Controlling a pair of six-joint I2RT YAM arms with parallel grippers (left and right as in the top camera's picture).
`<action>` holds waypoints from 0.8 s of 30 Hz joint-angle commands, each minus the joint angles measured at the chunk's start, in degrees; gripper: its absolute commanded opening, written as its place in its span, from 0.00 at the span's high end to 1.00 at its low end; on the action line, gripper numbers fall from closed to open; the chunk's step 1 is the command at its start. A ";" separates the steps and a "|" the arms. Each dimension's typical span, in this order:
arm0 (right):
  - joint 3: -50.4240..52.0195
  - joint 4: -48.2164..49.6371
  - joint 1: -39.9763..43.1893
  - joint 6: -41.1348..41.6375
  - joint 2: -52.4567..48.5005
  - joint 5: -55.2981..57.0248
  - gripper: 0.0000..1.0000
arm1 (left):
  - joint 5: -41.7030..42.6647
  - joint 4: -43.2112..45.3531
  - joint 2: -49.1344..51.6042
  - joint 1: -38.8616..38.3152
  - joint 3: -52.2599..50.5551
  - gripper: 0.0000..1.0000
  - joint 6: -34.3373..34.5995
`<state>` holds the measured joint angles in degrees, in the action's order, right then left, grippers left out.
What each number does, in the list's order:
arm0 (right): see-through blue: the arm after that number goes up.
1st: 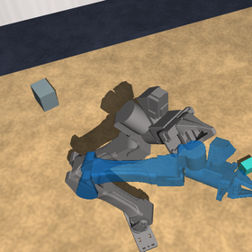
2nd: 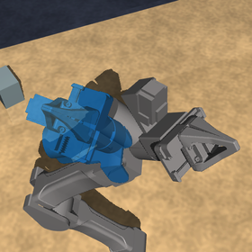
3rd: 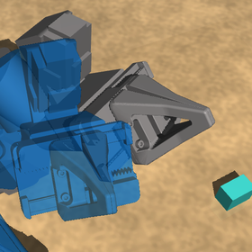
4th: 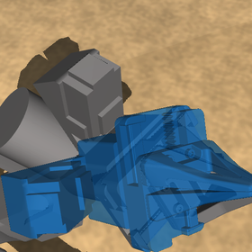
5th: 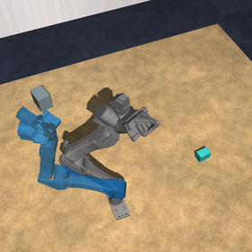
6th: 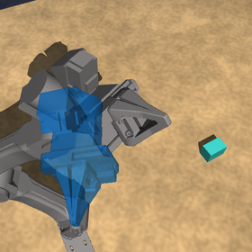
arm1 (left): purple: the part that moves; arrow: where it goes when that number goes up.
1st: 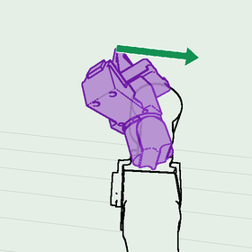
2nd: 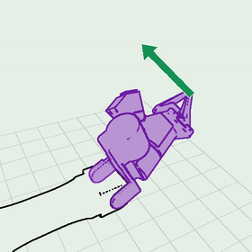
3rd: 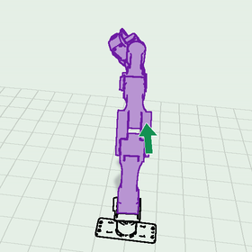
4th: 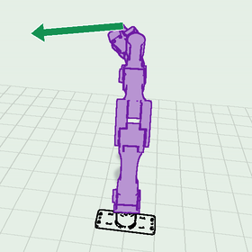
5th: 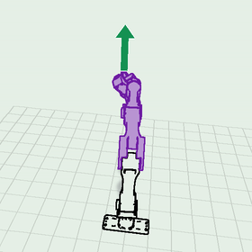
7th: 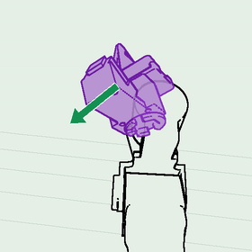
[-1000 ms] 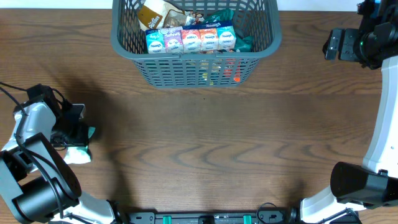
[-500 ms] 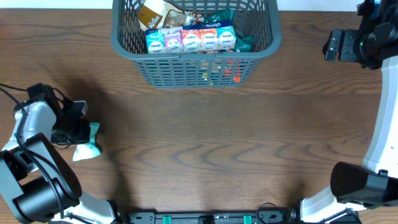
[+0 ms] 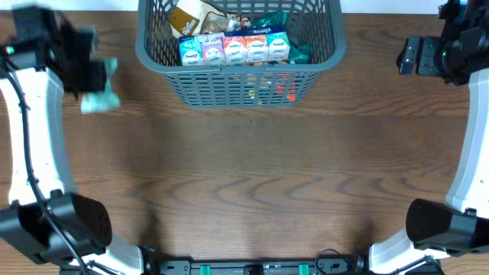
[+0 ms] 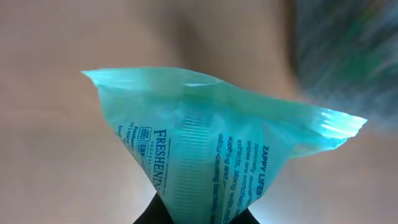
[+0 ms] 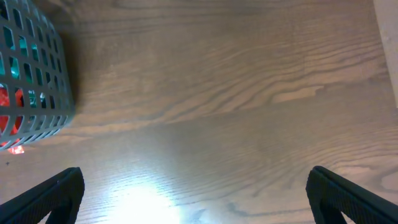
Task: Pack container
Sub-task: 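Lift the teal packet, carry it over the basket and release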
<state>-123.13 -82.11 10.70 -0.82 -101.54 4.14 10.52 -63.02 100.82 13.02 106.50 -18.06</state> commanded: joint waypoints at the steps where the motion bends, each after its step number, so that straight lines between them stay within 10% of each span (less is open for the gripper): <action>1: 0.20 -0.39 0.52 -1.01 -0.48 0.35 0.01 | 0.83 0.44 -0.94 -4.57 11.98 0.94 2.10; 7: 0.20 -0.52 0.52 -1.01 -0.48 0.33 0.01 | 0.85 8.09 -0.94 -11.50 21.29 0.94 0.50; 17: 0.20 -1.25 0.52 -0.98 -0.48 0.31 0.01 | 0.85 10.80 1.97 -25.44 21.24 0.94 -39.45; 24: 0.20 -1.42 0.52 -0.98 -0.48 -0.11 0.01 | 0.87 17.88 9.18 -29.27 21.24 0.94 -45.55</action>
<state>-123.13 -83.33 10.70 -0.89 -101.54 4.10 11.40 -46.96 106.32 -15.16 127.22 -56.58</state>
